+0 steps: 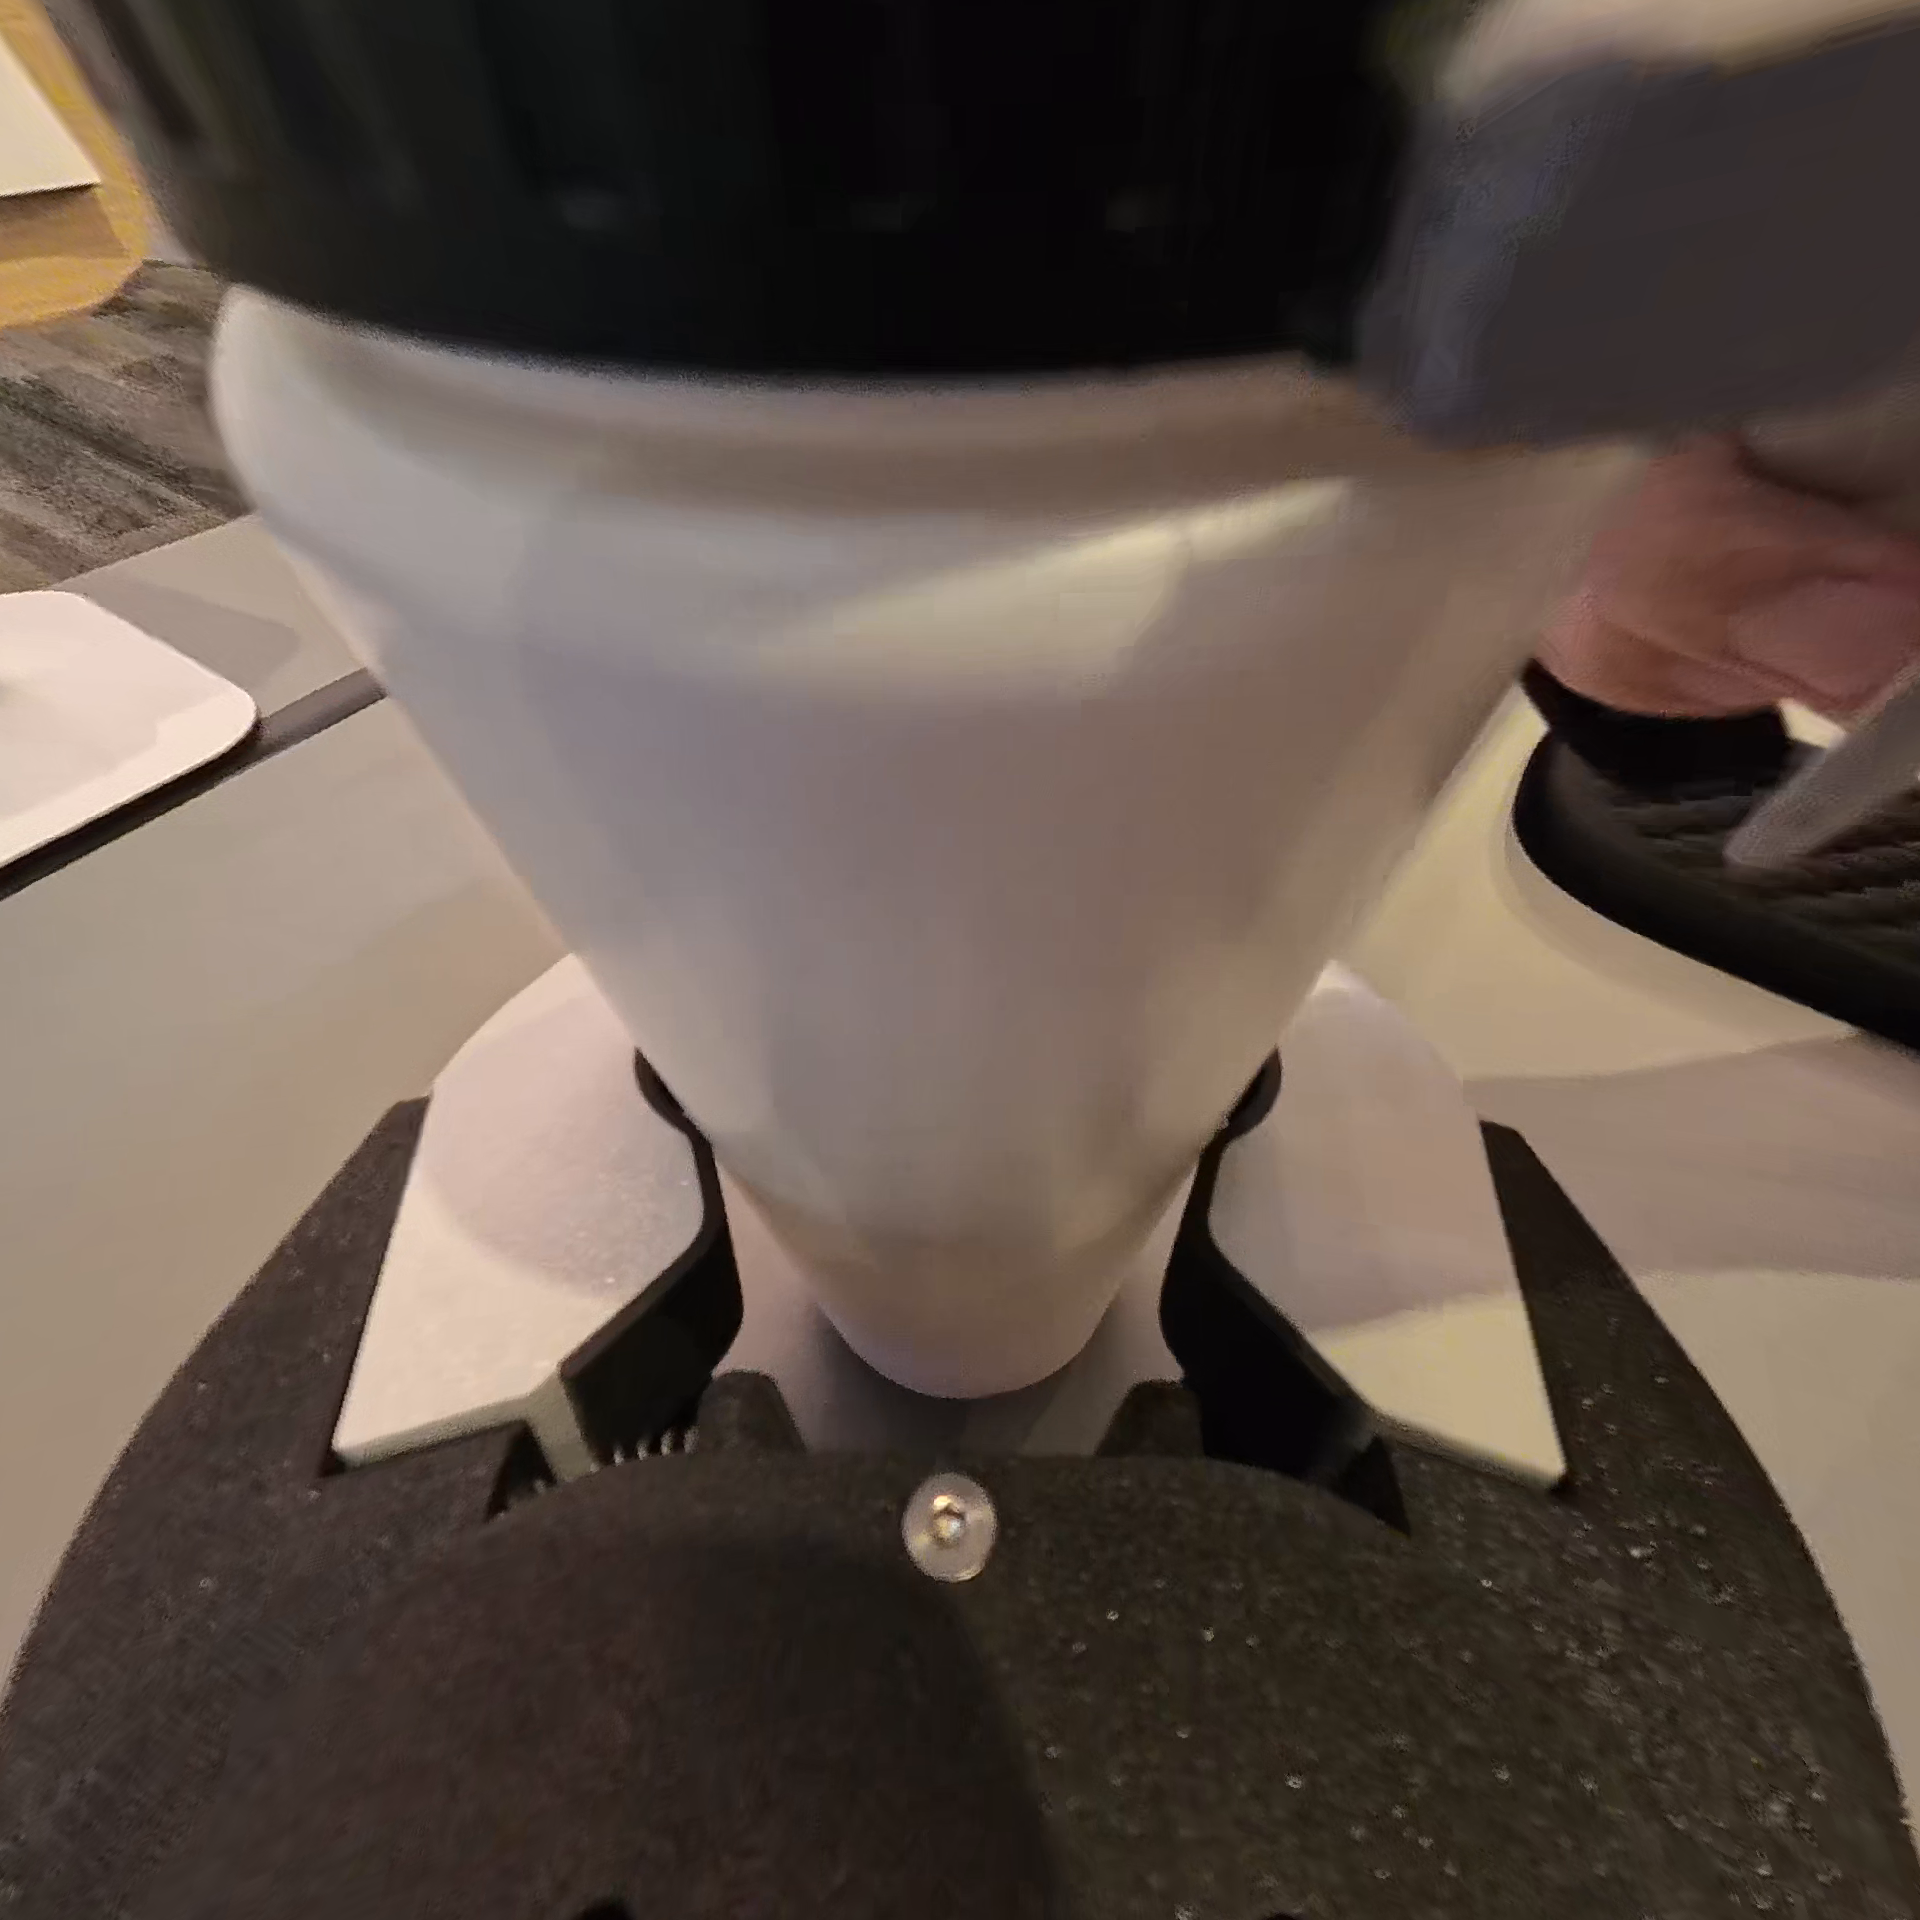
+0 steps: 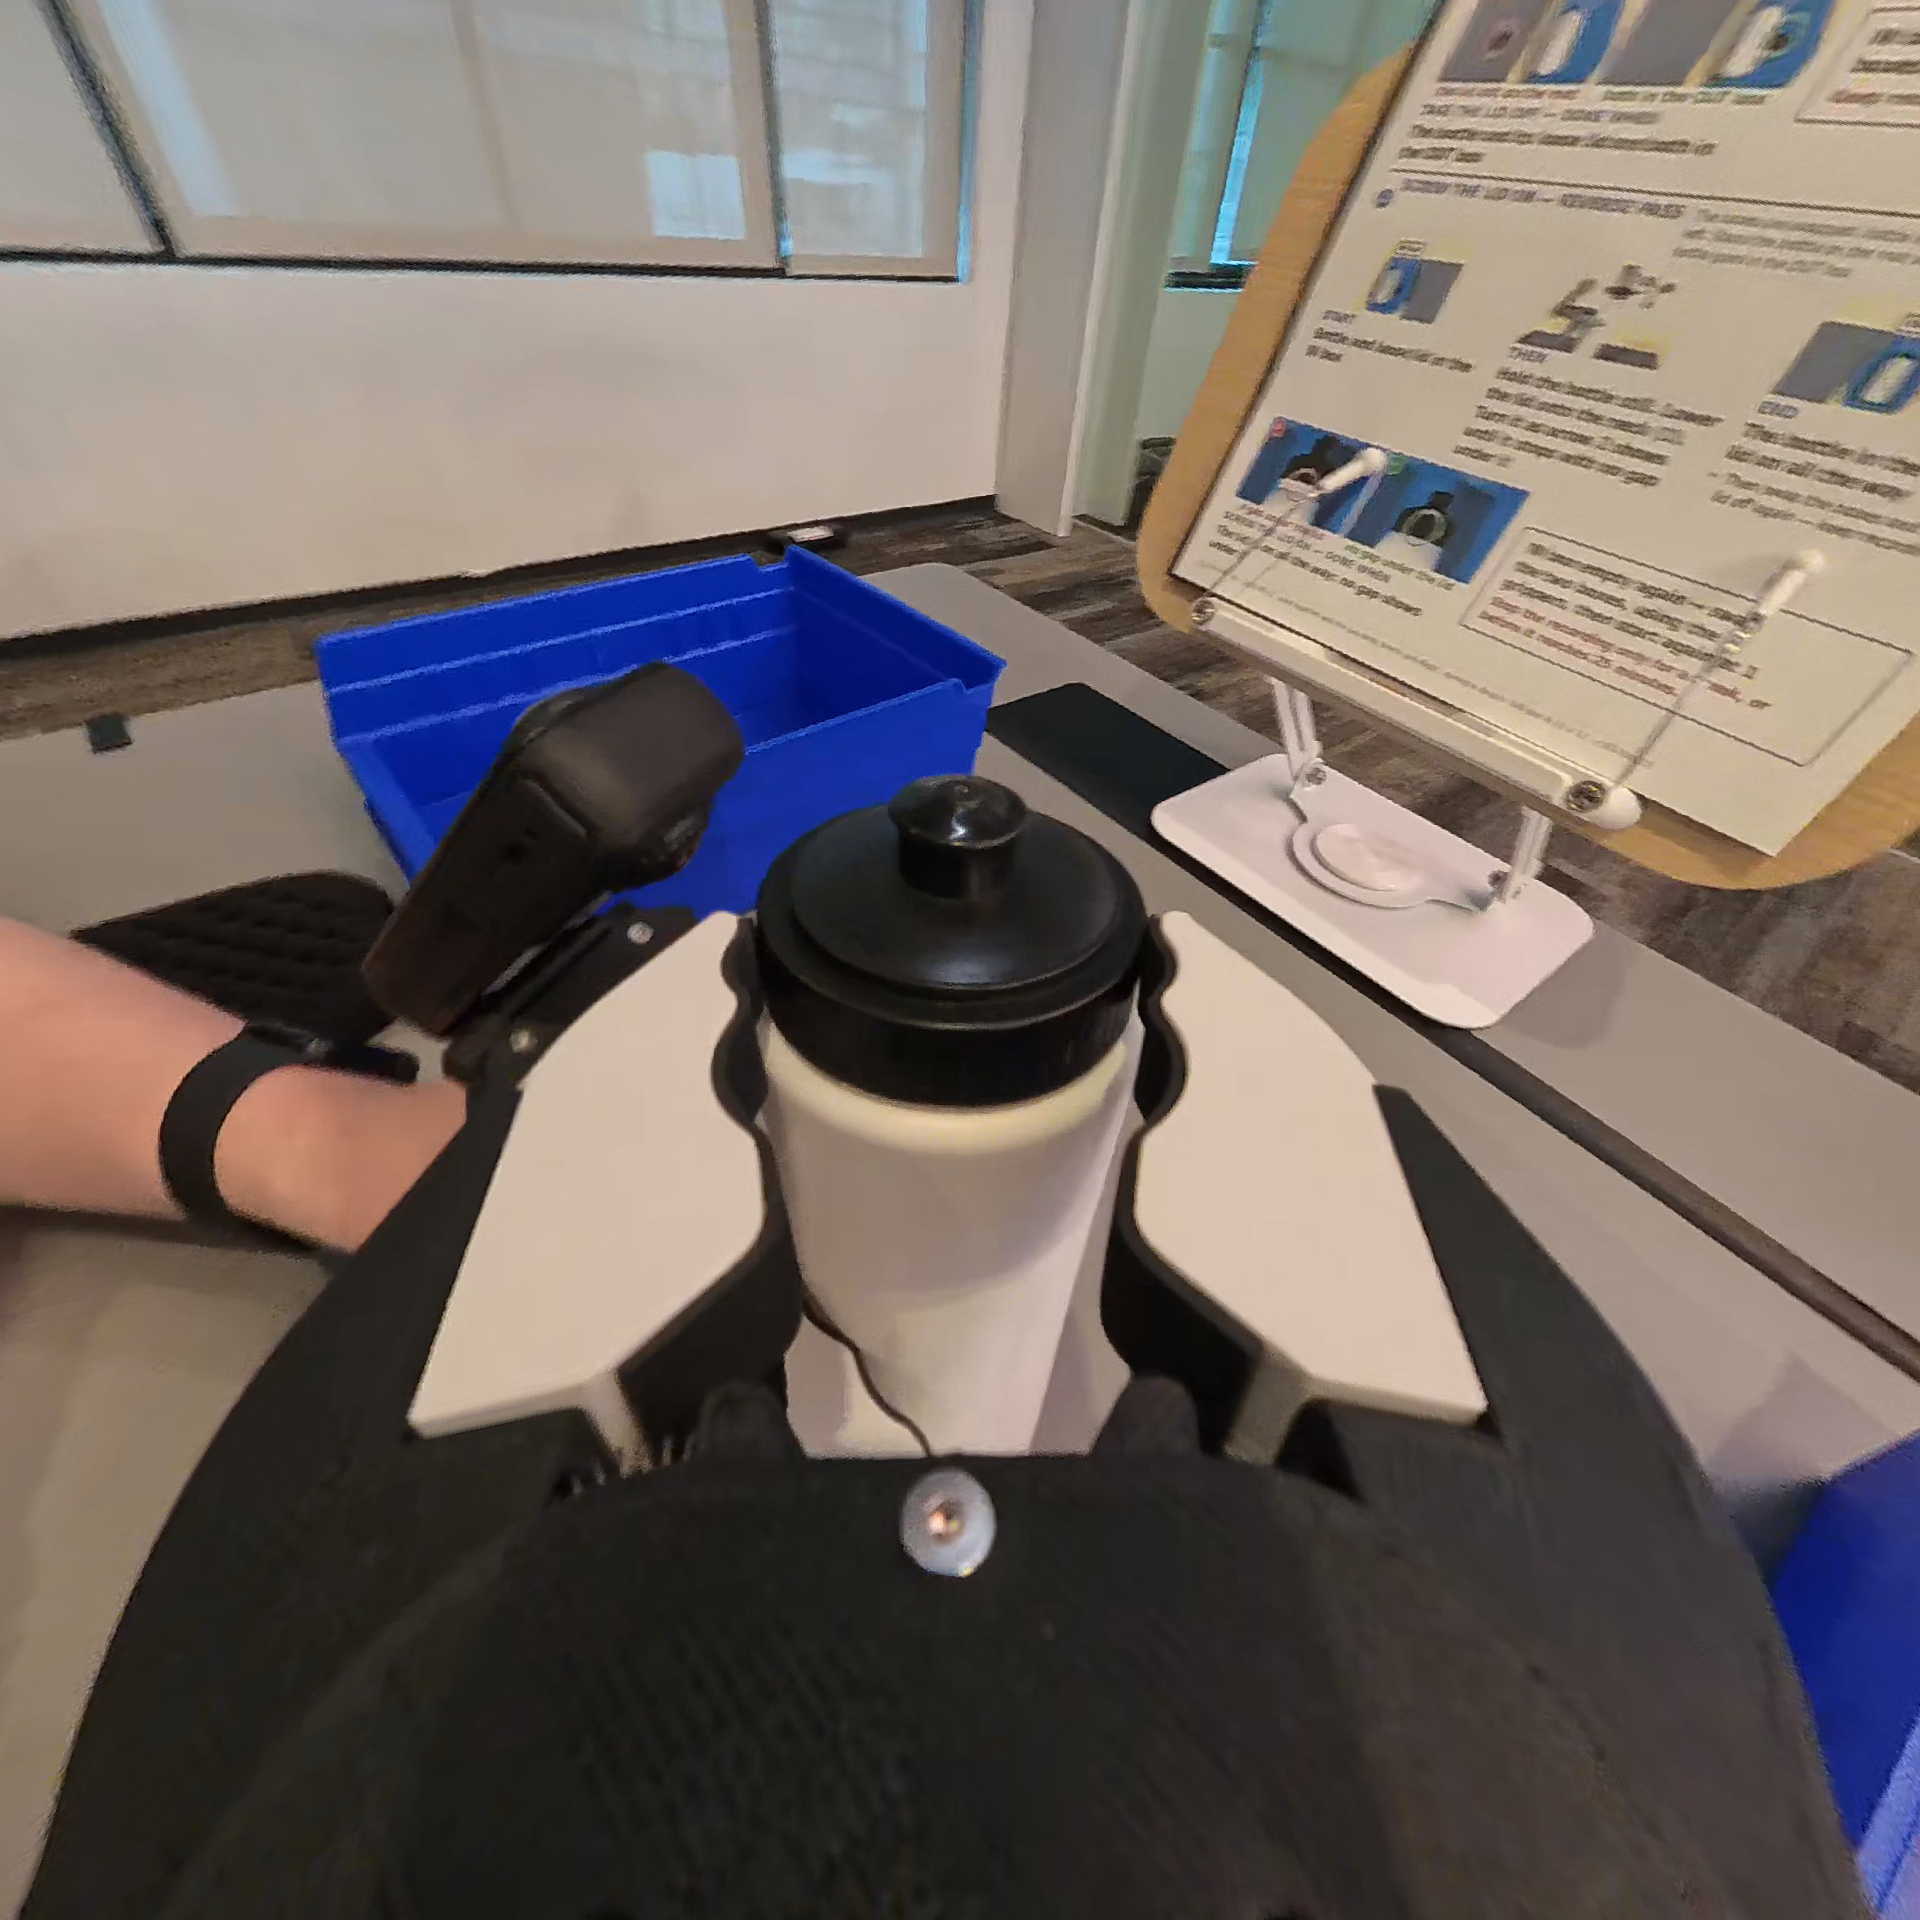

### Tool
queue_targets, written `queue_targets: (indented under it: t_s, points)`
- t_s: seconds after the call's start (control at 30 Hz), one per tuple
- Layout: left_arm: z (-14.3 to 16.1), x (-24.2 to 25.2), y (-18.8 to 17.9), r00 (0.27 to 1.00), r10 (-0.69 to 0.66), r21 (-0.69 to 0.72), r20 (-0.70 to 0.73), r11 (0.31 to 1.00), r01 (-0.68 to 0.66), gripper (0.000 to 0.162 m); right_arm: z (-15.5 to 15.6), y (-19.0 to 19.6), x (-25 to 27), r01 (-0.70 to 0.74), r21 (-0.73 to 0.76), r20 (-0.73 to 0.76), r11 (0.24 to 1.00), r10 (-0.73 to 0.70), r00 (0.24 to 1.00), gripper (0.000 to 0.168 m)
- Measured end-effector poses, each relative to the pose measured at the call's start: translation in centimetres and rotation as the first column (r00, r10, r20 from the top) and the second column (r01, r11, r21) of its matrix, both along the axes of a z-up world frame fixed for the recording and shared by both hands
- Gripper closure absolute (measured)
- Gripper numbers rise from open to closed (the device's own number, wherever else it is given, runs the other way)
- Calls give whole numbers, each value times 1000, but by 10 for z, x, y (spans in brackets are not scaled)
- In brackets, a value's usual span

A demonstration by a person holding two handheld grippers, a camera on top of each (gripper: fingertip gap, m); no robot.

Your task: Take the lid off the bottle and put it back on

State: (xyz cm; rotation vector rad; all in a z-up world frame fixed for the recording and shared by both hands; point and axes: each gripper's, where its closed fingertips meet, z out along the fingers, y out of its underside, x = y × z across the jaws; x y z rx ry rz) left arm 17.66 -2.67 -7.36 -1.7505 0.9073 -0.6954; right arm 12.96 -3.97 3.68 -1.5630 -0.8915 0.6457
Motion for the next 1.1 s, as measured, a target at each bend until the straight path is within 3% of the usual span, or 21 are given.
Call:
queue_targets:
  t_s: [0.17, 0.33, 0.5, 0.87, 0.97, 1.03, 1.1]
  points:
    - [0, 7, -15, 987, -160, 62, -22, 985, 161, 59, -6, -16, 5, -300, 10, 84, 954, 298, 951, 93]
    - [-1, 13, -27, 963, -270, 49, -8, 962, 270, 59, -3, -23, 9, -397, -24, 50, 917, 398, 916, 95]
    - [-1, 14, -27, 961, -276, 35, -12, 961, 276, 59, -2, -19, 9, -344, -51, 29, 938, 345, 938, 95]
    - [-4, 11, -11, 994, -82, 7, -68, 997, 83, 59, -3, -7, 14, -7, -54, 46, 999, 9, 999, 94]
    - [-4, 10, -11, 994, -75, 22, -81, 997, 77, 59, -3, -8, 14, -29, -38, 45, 999, 31, 998, 94]
    - [-3, 11, -15, 988, -139, 54, -66, 988, 142, 60, -2, -11, 15, -94, -44, 21, 995, 95, 995, 95]
    - [8, 14, -22, 973, -224, 72, 49, 973, 221, 57, -1, -20, 13, -216, -32, -1, 976, 216, 976, 95]
